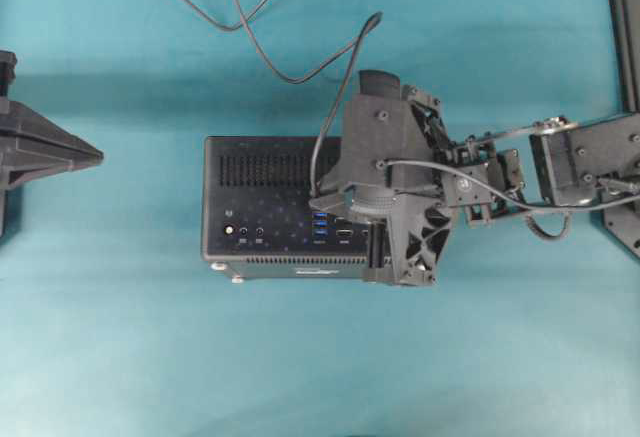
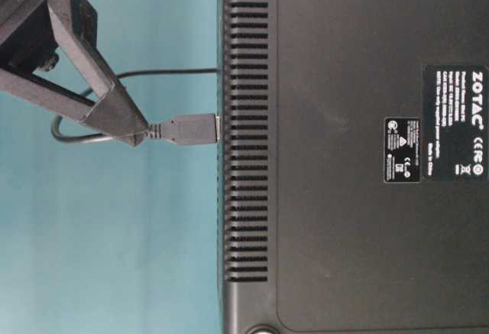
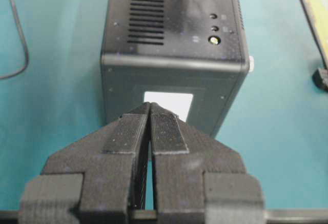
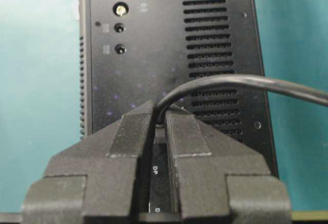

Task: Insert the USB into the PC box with both arms.
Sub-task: 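Press the plug fully down into the port with the right gripper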

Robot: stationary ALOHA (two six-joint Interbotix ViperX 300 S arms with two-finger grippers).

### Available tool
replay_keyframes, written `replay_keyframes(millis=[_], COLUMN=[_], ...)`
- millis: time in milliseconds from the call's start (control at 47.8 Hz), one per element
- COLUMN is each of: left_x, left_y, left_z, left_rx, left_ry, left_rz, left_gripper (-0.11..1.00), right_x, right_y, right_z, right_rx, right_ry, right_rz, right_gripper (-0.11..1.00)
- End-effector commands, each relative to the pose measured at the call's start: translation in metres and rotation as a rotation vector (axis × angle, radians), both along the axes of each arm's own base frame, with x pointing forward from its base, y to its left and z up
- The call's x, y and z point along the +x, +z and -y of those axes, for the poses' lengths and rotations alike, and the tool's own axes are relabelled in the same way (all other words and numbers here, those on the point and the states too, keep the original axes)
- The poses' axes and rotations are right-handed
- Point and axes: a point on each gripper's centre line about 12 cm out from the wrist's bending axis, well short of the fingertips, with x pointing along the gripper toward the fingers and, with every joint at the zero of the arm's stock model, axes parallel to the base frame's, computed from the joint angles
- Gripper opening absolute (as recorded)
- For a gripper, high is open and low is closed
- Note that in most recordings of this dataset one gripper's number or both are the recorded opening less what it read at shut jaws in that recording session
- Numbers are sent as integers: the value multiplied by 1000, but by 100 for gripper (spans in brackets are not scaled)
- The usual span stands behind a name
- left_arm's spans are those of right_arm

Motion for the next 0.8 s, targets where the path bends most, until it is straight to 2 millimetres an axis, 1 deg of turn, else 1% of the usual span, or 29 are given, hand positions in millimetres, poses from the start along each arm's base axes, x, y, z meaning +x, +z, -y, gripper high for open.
replay_keyframes(millis=[0, 126, 251, 377, 607, 775], left_x=[1, 1, 1, 1, 1, 1], left_y=[4, 4, 4, 4, 4, 4], left_z=[0, 0, 0, 0, 0, 0], left_rx=[1, 1, 0, 0, 1, 1], left_ry=[-1, -1, -1, -1, -1, -1], left_rz=[12, 12, 12, 12, 12, 12], left_gripper=[0, 0, 0, 0, 0, 0], right_x=[-2, -3, -4, -2, 1, 1], right_y=[-6, -4, -5, -8, -9, -10], right_z=[-7, -17, -19, -11, 12, 17], right_rx=[18, 39, 44, 36, 2, 1], right_ry=[8, 25, 27, 8, -37, -48], right_rz=[-21, -19, -24, -29, -27, -29], right_gripper=[10, 10, 10, 10, 10, 10])
